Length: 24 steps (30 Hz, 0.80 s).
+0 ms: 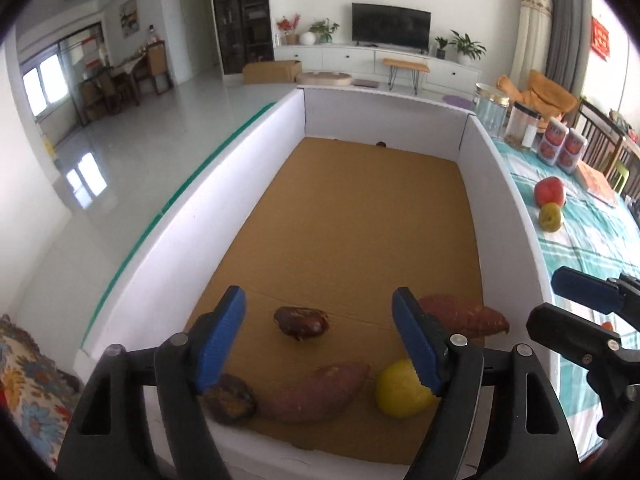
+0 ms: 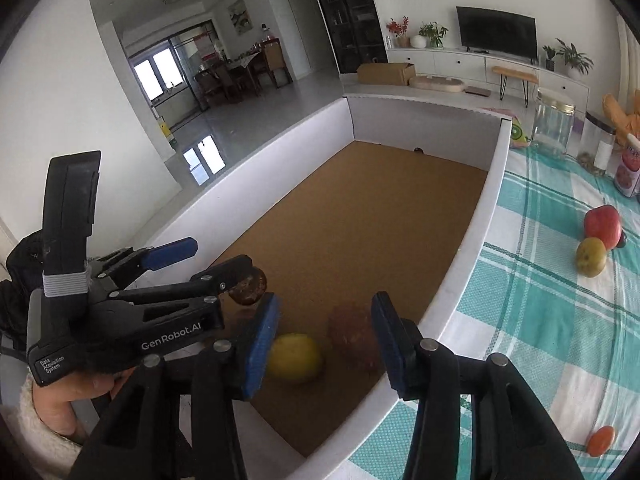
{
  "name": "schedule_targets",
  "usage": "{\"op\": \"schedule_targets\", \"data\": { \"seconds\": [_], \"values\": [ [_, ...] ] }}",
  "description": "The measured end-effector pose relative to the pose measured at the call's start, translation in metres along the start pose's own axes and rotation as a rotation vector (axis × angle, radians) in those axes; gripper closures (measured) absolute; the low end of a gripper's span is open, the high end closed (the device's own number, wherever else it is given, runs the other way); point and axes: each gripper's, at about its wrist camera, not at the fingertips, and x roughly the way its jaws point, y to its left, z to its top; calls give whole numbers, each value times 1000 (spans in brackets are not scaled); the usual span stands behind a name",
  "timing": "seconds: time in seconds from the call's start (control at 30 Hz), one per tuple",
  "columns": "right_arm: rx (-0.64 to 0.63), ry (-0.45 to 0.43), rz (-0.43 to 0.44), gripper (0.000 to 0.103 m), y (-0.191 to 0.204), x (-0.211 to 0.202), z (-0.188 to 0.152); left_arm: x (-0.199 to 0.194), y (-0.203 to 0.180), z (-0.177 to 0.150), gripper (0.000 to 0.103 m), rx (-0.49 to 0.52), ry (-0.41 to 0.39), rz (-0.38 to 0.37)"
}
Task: Organize fruits
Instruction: 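Carry both fruits over the white box and open both tools to drop them, then move both open tools back over the yellow-green citrus and tangerine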
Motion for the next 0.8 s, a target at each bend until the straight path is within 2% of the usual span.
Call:
{"op": "schedule_targets", "data": {
  "seconds": [0.13, 0.33, 0.57, 0.8],
  "values": [
    [13, -90, -80, 33, -26, -37, -13, -6, -20, 5, 23, 54, -38, 7],
    [102, -129, -232, 24, -80, -69, -60, -14, -51, 7, 23, 119, -54, -22],
    [292, -157, -412, 21, -150, -104, -115, -35, -81, 6, 23, 178, -90, -41],
    [453, -206, -589, 21, -201, -143, -167, -52, -114, 5, 23, 228, -108, -84]
  ]
}}
